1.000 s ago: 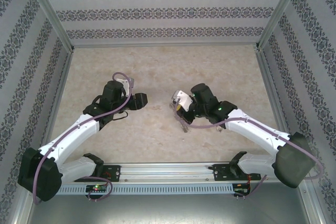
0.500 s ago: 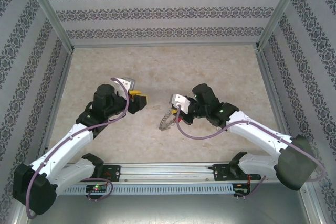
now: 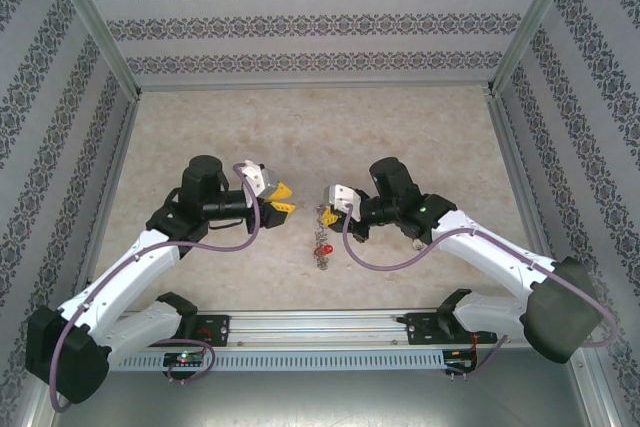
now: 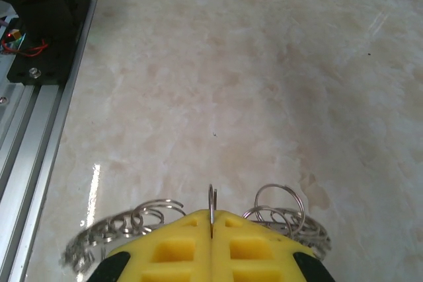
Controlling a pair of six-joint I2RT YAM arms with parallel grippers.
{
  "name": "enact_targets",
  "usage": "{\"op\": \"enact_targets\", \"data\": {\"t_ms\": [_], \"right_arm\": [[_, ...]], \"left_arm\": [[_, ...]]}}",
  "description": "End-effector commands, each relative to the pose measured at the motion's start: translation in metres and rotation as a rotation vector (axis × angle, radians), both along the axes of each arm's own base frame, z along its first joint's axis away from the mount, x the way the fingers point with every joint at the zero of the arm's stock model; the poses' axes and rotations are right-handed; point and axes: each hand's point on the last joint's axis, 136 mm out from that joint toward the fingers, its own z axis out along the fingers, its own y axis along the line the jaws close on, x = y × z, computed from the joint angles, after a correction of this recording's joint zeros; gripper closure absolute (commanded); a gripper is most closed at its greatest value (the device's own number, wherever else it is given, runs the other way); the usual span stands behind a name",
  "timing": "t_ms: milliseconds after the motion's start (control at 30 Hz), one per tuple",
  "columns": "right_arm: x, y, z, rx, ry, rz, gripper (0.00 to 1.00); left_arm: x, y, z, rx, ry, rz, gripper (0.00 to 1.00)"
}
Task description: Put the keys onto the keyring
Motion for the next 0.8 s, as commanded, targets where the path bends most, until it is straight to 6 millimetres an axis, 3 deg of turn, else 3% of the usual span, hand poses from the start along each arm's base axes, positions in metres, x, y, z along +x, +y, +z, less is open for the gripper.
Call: {"op": "enact_targets", "data": {"t_ms": [0,367,767], "right_arm": [[-0.008,0.005,0.009,0.021,-0.057,0.068,1.00],[-0.010,0.010,0.004,0.055,0.026,0.068,1.00],[-0.011,0.016,0.002,0.058,0.037,0.054,1.00]], "left_arm": [[-0.017,-0.012,-0.001,0.030,-0.079,-0.136,0.60],[-0.024,-0.039,-0.016,0.032,-0.075,-0.234,0.59],[-0.020,-0.047,-0.035,0.090,-0.061,-0.243,0.58]]}}
